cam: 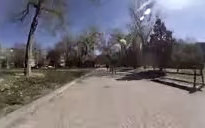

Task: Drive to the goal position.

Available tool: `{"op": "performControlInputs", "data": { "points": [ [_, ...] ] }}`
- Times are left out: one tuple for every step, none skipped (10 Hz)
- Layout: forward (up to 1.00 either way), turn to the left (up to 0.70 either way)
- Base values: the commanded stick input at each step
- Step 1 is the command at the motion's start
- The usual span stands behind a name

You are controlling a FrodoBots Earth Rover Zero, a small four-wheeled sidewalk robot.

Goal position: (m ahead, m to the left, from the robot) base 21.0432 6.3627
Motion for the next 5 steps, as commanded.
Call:
{"op": "performControlInputs", "data": {
  "points": [
    [1.00, 0.00],
    [1.00, 0.00],
    [1.00, 0.00],
    [1.00, 0.00],
    [1.00, 0.00]
  ]
}}
